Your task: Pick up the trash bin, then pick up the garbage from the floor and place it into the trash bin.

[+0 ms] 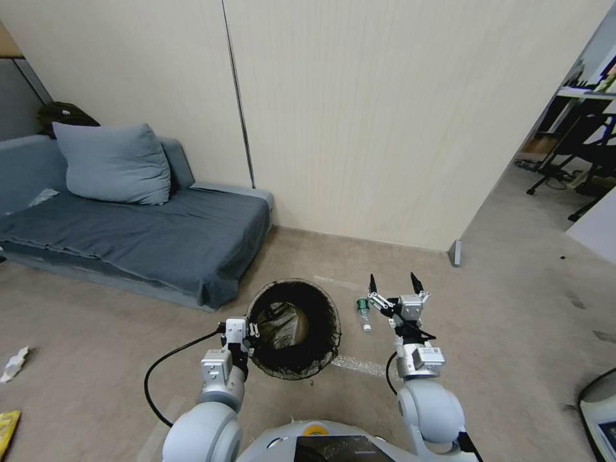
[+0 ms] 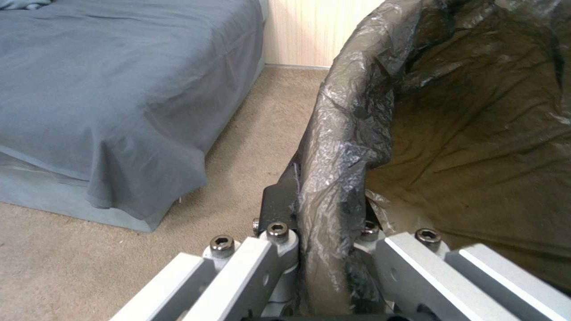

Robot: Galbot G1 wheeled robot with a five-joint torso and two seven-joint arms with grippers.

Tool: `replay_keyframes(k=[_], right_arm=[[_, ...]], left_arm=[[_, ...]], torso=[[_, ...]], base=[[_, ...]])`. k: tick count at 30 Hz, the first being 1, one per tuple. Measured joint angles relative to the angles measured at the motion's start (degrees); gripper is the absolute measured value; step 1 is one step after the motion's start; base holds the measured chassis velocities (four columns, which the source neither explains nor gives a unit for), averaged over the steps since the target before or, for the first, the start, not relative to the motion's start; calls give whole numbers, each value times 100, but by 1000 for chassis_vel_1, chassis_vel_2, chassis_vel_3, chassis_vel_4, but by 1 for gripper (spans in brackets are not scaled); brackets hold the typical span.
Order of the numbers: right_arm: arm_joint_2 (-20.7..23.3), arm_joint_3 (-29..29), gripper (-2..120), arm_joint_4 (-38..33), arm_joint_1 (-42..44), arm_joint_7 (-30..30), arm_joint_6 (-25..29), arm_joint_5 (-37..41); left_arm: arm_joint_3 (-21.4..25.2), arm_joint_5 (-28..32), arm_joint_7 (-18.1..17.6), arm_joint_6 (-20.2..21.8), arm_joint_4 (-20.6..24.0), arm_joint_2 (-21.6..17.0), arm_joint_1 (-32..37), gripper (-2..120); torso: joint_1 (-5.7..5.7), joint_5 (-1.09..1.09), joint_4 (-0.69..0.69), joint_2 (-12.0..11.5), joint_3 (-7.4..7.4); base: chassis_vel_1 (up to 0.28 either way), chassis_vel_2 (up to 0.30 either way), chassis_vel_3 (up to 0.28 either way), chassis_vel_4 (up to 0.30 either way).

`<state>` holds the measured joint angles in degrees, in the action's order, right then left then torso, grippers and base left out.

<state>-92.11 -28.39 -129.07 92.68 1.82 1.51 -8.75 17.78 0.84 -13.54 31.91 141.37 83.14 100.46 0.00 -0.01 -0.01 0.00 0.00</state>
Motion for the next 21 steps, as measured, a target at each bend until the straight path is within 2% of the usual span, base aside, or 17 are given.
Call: replay_keyframes(k=[2,5,8,17,21], right_arm=[[18,-1,100,101,-72,17,-44,51],[152,-13,100,811,-587,148,-346,406],[236,-25,100,1233,-894,223,-523,619],[268,-25,100,1409,-992,248,-575,689],[377,13,100,1920,-1163,275,-611,781]], left_arm=[[-7,-6,-1,-2,-11,-5,-1,3],[-19,-21,-6,-10,-29,-9,-4,3],[-20,-29,-8,-12,-30,-11,-3,3],[-52,-54,-12,-16,-31,-19,8,3],[-72,-67,-13,-18,-31,-19,10,3]], torso=[[0,0,-1,0,0],[0,1,2,0,0],[0,3,3,0,0],[0,0,0,0,0],[0,2,1,0,0]], base=[[0,0,0,0],[0,0,0,0],[0,0,0,0],[0,0,0,0],[0,0,0,0]])
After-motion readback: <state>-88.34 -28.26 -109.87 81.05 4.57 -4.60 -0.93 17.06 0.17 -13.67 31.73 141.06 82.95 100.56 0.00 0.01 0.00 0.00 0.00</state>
